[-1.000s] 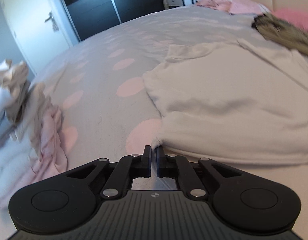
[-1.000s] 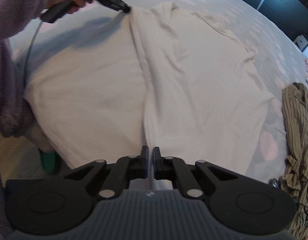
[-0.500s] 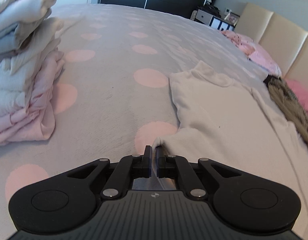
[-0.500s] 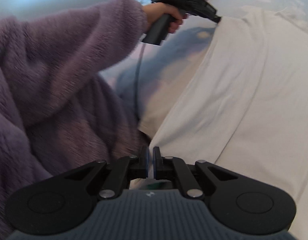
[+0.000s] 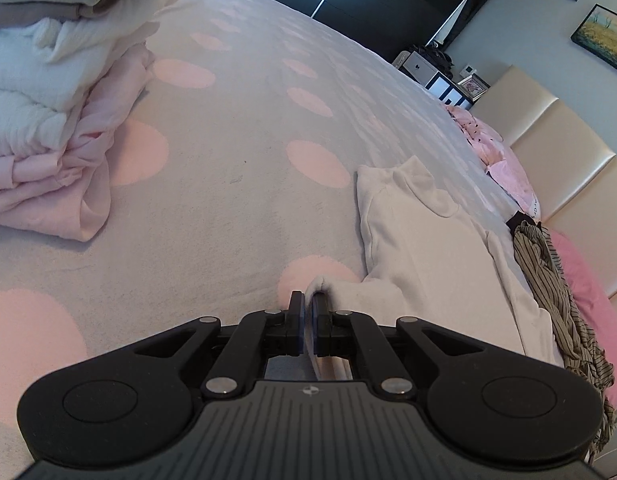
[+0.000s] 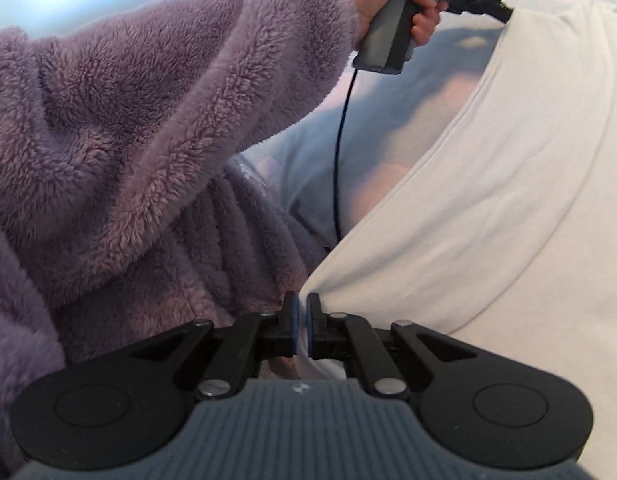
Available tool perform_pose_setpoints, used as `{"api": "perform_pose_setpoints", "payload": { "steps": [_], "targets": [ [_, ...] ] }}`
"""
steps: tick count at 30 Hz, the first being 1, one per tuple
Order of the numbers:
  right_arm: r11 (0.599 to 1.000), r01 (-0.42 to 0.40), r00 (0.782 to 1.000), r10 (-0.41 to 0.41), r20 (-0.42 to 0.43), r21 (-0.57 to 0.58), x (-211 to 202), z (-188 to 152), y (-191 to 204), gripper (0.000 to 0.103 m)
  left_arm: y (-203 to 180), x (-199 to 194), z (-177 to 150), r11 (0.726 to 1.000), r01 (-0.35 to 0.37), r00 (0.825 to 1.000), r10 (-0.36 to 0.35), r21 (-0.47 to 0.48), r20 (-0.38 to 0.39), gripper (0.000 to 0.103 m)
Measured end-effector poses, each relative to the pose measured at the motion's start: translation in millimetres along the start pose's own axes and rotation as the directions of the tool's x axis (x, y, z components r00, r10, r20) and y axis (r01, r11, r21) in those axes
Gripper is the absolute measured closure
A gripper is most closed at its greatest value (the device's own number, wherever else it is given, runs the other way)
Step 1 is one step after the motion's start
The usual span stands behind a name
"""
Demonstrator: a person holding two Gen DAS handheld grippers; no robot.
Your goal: Fold clothes
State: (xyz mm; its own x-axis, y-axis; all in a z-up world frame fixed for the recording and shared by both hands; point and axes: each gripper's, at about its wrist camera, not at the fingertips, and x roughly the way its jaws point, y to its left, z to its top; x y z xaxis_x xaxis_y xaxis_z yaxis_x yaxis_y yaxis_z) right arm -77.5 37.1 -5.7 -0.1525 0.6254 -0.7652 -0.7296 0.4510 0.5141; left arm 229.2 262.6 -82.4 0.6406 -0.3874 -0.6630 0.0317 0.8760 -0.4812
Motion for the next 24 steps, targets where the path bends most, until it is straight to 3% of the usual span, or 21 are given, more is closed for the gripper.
{"api": "perform_pose_setpoints", "payload": {
  "steps": [4,7,13,17,24],
  "targets": [
    [0.999,0.035,0.999,-0.034,-0.019,0.018,16,-2,-4,0.090,-4,-1,-2,1.000,0.001,1.000,-0.001,0.026,-0.023,0.100],
    [0.998,0.031,0.999,-0.030,-0.010,0.063,14,-5,-12,0.061,-7,-9,-3,0.999,-0.014,0.999,0.015,0.031,-0.028,0.099],
    [0.979,0.151,0.987,-0.156,0.028,0.139,-4,-17,-38,0.062,-11,-36,-12,0.999,-0.024,0.999,0.025,0.030,-0.031,0.087],
    [0.940,0.266,0.959,-0.281,0.045,0.214,-16,-29,-65,0.063,-16,-51,-27,1.000,0.004,0.999,-0.004,-0.005,-0.044,0.066],
    [0.911,0.319,0.931,-0.352,0.091,0.262,-29,-30,-74,0.067,-28,-48,-32,0.998,-0.058,0.998,0.058,0.000,-0.020,0.066]
  ]
}}
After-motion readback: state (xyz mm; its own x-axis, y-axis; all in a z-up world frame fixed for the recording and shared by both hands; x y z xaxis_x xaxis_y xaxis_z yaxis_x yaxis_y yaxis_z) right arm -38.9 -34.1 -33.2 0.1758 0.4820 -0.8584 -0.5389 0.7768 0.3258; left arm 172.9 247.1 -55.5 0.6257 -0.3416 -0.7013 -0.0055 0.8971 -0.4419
